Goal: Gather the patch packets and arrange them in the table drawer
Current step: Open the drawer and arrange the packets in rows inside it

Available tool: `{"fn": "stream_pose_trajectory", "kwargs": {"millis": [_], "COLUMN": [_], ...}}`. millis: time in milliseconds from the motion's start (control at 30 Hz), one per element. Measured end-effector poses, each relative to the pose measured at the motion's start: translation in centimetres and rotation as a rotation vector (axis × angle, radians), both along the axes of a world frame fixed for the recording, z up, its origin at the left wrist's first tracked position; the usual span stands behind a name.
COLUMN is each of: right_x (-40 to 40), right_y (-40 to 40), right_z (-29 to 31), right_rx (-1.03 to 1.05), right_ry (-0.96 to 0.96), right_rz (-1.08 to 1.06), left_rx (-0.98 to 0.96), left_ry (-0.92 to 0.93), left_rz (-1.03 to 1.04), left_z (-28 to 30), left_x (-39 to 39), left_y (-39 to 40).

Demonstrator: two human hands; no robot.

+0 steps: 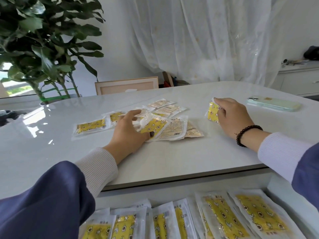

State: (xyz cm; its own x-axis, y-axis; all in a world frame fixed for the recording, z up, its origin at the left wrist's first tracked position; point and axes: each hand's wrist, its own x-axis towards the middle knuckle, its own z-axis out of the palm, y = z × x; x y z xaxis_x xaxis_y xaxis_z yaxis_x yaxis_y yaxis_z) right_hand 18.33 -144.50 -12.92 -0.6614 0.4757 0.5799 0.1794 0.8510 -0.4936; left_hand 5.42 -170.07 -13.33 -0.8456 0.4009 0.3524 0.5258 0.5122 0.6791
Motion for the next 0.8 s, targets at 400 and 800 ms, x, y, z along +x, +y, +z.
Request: {"fn": "stream_pose_trajectory", "kwargs": {"millis": [400,800], "right_x": [0.1,0.2], "right_y": [-0.6,0.3], "right_z": [-0.2,0.0], "right_rx": [-0.175,-0.282], "right_ry": [-0.203,-0.144], "right_rz": [0.152,-0.014], "left_rx": [0.023,0.331], "left_ry": [-0.094,-0.233], "left_rz": [0.164,0.014], "left_z": [-0.1,0.5], "left_x": [-0.7,-0.1], "left_y": [1.1,0.3]}}
